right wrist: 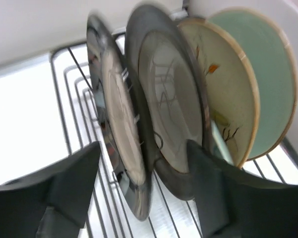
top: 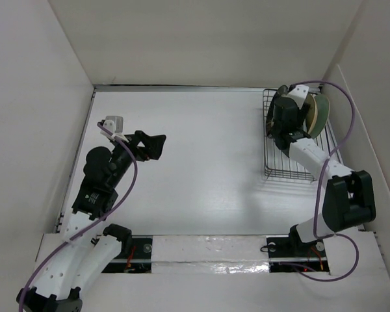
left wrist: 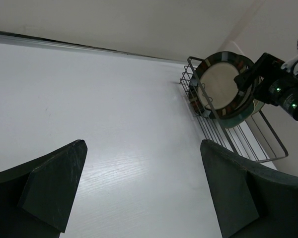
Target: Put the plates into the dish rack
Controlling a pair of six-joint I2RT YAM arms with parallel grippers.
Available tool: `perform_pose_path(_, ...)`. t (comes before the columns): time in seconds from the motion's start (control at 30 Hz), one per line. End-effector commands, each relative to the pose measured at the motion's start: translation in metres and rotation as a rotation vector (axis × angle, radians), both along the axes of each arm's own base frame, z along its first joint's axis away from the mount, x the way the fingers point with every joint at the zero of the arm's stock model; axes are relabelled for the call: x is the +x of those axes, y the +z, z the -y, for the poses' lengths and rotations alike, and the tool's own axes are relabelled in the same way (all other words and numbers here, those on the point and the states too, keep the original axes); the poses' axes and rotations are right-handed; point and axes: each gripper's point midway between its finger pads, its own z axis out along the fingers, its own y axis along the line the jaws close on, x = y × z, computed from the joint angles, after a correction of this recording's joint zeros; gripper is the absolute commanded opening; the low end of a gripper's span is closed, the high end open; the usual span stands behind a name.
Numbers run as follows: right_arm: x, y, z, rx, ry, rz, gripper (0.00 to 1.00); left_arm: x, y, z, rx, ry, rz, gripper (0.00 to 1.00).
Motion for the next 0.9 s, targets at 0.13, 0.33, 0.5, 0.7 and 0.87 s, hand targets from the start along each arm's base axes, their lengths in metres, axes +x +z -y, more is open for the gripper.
perform_pose_path(0.13, -0.029, 0.108, -0.010, 0.133, 0.056, 0.277, 1.00, 0.003, 0.020, -0.002, -0.017, 0.020, 0.043, 0.99)
perform_pose_path(0.33, -0.075, 0.160, -0.097, 0.276, 0.450, 0.397, 1.00, 0.000, 0.042, -0.008, -0.056, 0.051, 0.088, 0.99)
perform_pose_path(0.5, -0.138, 0.182, -0.195, 0.412, 0.903, 0.441, 1.00, -0.007, 0.071, -0.022, -0.096, 0.114, 0.165, 0.99)
perform_pose_path(0.7, -0.176, 0.169, -0.228, 0.454, 1.066, 0.417, 1.00, -0.009, 0.077, -0.030, -0.109, 0.151, 0.185, 0.98)
perform_pose_path(0.87, -0.168, 0.149, -0.232, 0.442, 1.049, 0.373, 1.00, -0.005, 0.069, -0.026, -0.110, 0.139, 0.153, 0.98)
